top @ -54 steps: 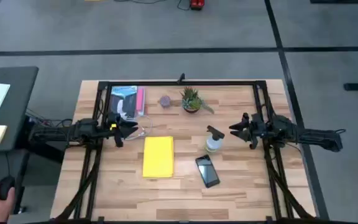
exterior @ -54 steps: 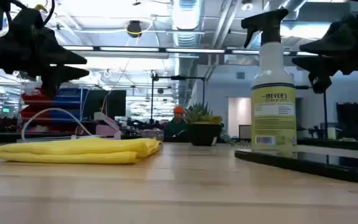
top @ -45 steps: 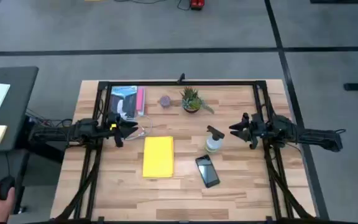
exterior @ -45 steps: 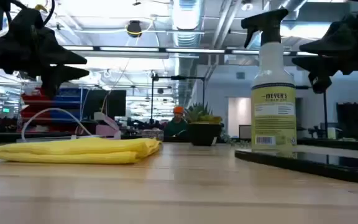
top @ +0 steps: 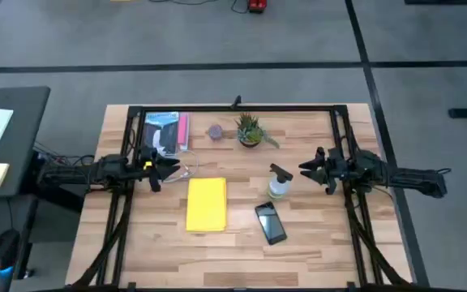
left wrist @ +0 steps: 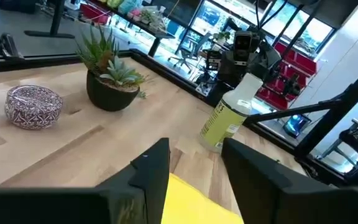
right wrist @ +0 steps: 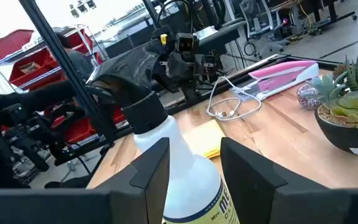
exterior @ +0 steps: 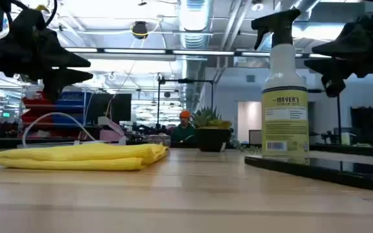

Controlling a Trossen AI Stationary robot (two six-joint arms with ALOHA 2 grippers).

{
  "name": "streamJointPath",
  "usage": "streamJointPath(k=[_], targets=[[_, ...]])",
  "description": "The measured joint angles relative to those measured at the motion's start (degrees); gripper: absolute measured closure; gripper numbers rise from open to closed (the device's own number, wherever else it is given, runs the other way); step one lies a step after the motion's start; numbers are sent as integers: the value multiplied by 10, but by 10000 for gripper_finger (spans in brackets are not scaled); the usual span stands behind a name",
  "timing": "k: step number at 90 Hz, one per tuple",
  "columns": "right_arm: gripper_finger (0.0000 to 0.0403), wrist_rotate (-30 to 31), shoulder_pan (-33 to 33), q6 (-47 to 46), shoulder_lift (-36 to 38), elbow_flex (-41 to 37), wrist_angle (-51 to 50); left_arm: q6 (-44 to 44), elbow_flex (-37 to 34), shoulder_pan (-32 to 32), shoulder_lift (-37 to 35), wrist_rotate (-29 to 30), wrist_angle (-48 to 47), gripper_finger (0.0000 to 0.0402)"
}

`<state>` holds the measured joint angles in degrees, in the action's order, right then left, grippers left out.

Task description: Apply microfiber cloth

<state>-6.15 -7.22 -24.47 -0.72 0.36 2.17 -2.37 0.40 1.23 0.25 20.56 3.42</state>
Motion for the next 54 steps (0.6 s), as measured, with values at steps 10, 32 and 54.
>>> streamJointPath(k=[10, 32, 54], targets=[[271, 0, 0, 0, 0, 0, 0, 0, 0, 0, 0, 0, 0, 267], [271, 0, 0, 0, 0, 0, 0, 0, 0, 0, 0, 0, 0, 267], [271, 65, -15, 231, 0, 0, 25, 0, 0, 0, 0, 0, 0, 267]])
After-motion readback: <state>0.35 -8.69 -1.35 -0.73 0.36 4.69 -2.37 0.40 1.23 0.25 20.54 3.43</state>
